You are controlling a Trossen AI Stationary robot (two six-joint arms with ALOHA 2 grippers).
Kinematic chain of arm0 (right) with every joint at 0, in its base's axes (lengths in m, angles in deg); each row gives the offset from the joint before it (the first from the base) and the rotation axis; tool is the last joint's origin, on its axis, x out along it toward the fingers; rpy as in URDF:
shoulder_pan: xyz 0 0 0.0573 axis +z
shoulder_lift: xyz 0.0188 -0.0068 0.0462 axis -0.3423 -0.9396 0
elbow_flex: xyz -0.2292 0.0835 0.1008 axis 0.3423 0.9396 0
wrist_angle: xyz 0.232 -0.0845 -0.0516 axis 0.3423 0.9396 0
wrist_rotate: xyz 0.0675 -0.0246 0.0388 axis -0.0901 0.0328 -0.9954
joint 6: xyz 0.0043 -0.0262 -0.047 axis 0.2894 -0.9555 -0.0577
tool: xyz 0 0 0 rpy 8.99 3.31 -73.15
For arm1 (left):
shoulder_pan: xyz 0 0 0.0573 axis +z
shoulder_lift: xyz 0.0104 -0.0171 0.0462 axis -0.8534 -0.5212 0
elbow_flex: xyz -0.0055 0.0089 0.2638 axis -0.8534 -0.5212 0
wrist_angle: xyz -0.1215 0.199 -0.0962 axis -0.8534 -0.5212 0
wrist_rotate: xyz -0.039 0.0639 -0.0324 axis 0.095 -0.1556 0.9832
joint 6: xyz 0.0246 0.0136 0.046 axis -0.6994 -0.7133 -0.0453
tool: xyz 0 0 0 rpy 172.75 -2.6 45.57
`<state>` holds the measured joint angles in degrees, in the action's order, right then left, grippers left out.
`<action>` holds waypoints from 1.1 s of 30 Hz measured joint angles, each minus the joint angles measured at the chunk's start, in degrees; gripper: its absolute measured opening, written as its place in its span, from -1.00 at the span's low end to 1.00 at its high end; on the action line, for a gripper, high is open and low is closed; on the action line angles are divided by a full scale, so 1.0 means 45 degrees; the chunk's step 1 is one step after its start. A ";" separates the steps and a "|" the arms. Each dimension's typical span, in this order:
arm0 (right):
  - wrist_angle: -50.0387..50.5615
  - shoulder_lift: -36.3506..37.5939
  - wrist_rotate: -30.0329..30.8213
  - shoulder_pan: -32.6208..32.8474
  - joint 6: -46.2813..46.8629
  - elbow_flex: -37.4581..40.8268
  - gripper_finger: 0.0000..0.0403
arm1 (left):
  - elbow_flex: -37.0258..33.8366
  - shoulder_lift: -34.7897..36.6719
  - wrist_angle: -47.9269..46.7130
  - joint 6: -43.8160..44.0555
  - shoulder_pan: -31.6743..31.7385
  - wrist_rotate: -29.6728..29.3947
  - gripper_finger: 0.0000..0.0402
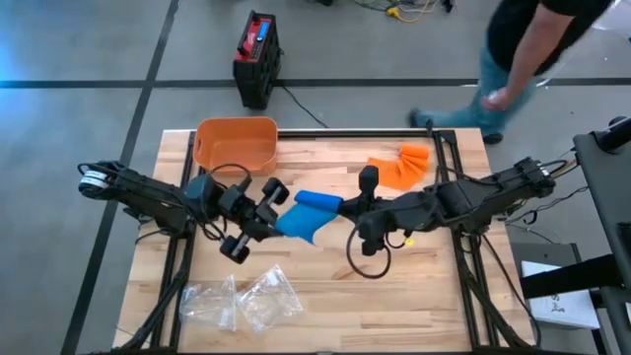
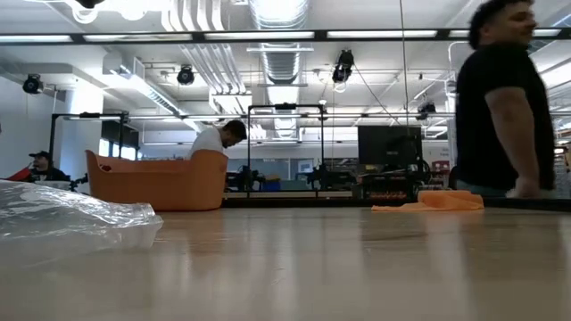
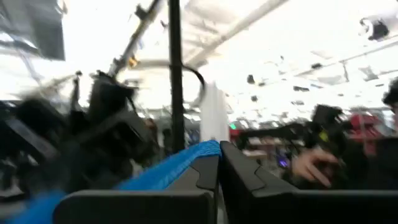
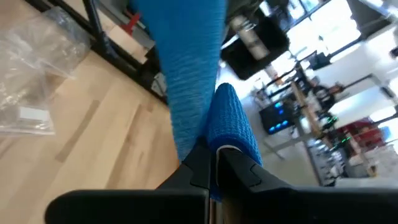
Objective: Roll bandage
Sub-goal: Roll the blue bandage
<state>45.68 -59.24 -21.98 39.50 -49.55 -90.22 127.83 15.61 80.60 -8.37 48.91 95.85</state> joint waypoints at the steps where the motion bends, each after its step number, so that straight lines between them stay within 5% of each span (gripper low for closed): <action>1: 0.0100 -0.0066 0.0000 -0.0004 0.0178 0.0000 -0.99 | 0.0000 0.0000 0.0138 -0.0076 0.0016 -0.0242 -1.00; 7: 0.0153 -0.0374 -0.0866 -0.0010 0.0935 0.0005 -0.99 | 0.0000 0.0000 0.0129 -0.0954 0.0066 -0.2324 -1.00; 12: 0.0234 -0.0340 -0.2329 0.0003 0.1699 0.0015 -0.99 | 0.0000 0.0014 -0.0764 -0.1589 0.0215 -0.2630 -1.00; 23: 0.0984 0.0093 -0.0633 -0.0153 0.1648 0.0005 -0.99 | 0.0000 0.0238 -0.0850 -0.1434 -0.0132 -0.1950 -1.00; 33: 0.0558 0.0260 -0.0556 -0.0199 0.2185 -0.0309 -0.99 | 0.0000 0.0299 -0.0826 -0.1570 -0.0397 -0.2213 -1.00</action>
<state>48.19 -58.07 -24.48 38.61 -39.71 -91.61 127.83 16.96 76.89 -15.43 47.12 85.90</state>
